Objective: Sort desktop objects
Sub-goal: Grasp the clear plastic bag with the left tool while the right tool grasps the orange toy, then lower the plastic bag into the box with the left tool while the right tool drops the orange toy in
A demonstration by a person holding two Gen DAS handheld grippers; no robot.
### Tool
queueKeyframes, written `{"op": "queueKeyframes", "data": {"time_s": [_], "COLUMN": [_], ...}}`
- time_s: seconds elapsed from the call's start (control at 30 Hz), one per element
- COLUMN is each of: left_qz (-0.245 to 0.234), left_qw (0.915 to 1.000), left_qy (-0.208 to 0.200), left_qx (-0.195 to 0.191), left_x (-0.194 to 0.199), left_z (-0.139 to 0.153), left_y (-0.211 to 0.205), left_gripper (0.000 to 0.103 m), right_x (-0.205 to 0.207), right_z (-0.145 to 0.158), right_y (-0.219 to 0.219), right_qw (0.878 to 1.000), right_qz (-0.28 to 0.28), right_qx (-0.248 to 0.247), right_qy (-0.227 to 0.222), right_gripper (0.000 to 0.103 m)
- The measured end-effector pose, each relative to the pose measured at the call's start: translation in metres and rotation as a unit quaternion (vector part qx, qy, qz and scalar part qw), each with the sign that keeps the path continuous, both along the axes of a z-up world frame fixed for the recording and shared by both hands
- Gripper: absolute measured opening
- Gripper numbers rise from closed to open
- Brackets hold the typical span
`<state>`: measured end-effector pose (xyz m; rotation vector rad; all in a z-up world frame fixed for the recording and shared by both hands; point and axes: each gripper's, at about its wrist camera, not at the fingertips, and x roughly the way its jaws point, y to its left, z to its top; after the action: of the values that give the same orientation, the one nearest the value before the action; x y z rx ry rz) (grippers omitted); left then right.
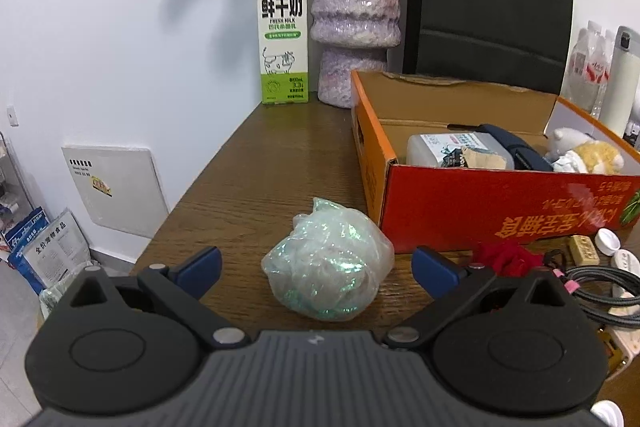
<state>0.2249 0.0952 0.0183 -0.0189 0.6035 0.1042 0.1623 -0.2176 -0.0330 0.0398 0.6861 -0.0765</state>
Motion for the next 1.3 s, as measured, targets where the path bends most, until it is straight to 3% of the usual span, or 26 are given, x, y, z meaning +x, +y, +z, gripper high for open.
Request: {"op": "queueKeyframes", "data": {"time_s": [0.13,0.2,0.3,0.43,0.53,0.8,0.97,1.17,1.3], "left_qz": [-0.002,-0.002,-0.004,0.001,-0.004,-0.013,-0.043,-0.058,-0.068], "left_qw": [0.9998,0.9997,0.9993,0.9992,0.9983,0.9941,0.9898,0.9863,0.9881], "left_qy": [0.009,0.013,0.014,0.009,0.004,-0.072,-0.099,-0.102,-0.087], "left_qx": [-0.016,-0.019,-0.034,-0.039,-0.058,-0.080,-0.093,-0.116,-0.107], "left_x": [0.010,0.012,0.010,0.006,0.001,-0.030,-0.016,0.021,0.043], "left_z": [-0.004,-0.006,-0.006,-0.003,0.000,0.037,0.067,0.066,0.056], "left_y": [0.002,0.003,0.006,0.010,0.013,0.010,-0.015,-0.054,-0.065], "left_gripper": [0.103,0.102,0.093,0.056,0.046,0.044,0.044,0.045,0.045], "right_x": [0.000,0.000,-0.001,-0.003,-0.005,-0.019,0.000,0.042,0.072], "right_z": [0.000,0.000,0.000,0.001,0.002,0.029,0.058,0.076,0.070], "right_y": [0.003,0.003,0.004,0.007,0.008,0.008,0.023,0.055,0.068], "right_qw": [1.000,1.000,1.000,1.000,1.000,0.996,0.990,0.982,0.982], "right_qz": [0.008,0.012,0.018,0.023,0.025,0.025,0.044,0.070,0.075], "right_qx": [-0.001,0.001,0.003,0.001,0.002,0.021,0.044,0.070,0.075], "right_qy": [-0.005,-0.008,-0.011,-0.013,-0.019,-0.081,-0.130,-0.162,-0.157], "right_gripper": [0.042,0.028,0.015,0.014,0.013,0.013,0.013,0.013,0.013]}}
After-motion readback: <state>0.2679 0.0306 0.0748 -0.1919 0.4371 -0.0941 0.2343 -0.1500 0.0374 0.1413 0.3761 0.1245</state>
